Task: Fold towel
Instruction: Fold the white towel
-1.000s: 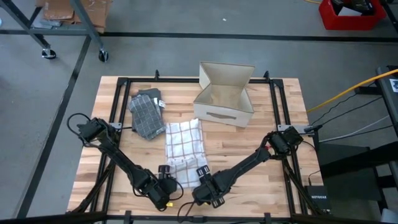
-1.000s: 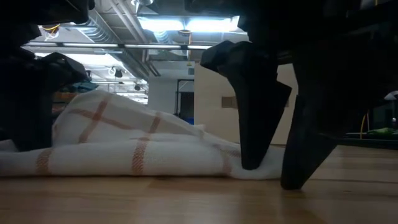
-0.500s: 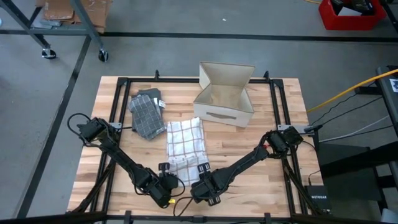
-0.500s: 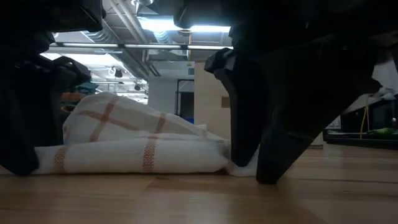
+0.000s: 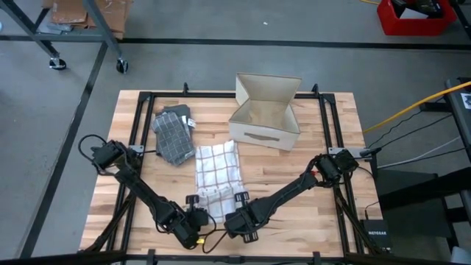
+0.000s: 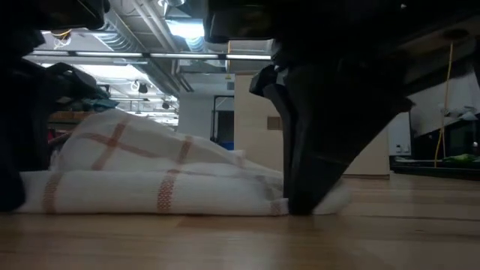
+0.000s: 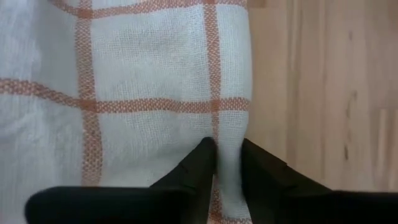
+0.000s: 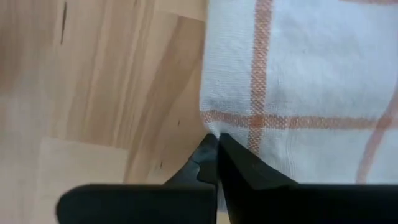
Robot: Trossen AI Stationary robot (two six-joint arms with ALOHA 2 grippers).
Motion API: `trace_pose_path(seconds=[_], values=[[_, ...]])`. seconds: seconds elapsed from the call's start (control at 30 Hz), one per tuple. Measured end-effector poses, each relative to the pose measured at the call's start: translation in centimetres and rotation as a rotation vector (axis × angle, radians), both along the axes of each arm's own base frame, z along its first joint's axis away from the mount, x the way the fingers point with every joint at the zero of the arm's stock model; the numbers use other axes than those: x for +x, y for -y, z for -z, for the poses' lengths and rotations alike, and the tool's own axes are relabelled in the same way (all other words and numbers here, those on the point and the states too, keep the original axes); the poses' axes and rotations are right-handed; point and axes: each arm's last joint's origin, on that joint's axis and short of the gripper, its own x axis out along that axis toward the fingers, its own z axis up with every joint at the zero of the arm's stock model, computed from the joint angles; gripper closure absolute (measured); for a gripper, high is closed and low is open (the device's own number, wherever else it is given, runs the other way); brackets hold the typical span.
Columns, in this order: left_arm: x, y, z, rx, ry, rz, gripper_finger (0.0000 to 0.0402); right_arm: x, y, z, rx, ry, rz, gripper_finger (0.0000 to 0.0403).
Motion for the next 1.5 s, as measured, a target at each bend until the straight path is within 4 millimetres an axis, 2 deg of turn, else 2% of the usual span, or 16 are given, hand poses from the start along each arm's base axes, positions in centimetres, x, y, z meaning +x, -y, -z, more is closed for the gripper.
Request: trace_pose_path(seconds=[0.1,0.23,0.43,0.53,0.63,0.77,0.97,1.2,1.37,1.5], values=[[-0.4,0.5,0.0,-0.035,0.006,-0.033,0.0357,-0.1,-0.1,0.0,0.052,-0.019,0.049,0.0387],[-1.0,1.2,0.0,-0.100,0.013,-0.104,0.0391,-0.6,-1.2,-0.6,0.138,-0.038,0.062,0.0398],[-1.1,2.7,-0.8,-0.203,0.045,-0.101,0.0397,-2.1,-4.2,-2.7,0.295,-0.024,0.033,0.0400],[-0.8,4.1,-2.1,-0.290,0.051,-0.060,0.0397,-2.6,-5.4,-4.2,0.384,-0.003,0.068,0.0401],[-0.6,5.5,-4.0,-0.375,0.040,0.017,0.0398,-2.7,-6.7,-6.8,0.470,-0.001,0.108,0.0401],[-0.9,6.9,-7.0,-0.452,0.048,0.128,0.0398,-2.8,-7.2,-8.9,0.468,0.008,0.231,0.0401],[-2.3,7.1,-10.3,-0.511,0.070,0.198,0.0398,-2.0,-8.1,-12.3,0.612,0.054,0.234,0.0402],[-3.6,6.8,-11.6,-0.524,0.052,0.200,0.0398,-1.3,-8.2,-16.3,0.705,0.155,0.216,0.0403],[-4.1,6.4,-11.1,-0.504,-0.017,0.108,0.0399,-0.4,-6.6,-16.1,0.642,0.190,0.341,0.0403],[-4.1,5.5,-11.4,-0.474,-0.031,0.080,0.0396,0.0,-4.8,-15.7,0.549,0.178,0.413,0.0403]])
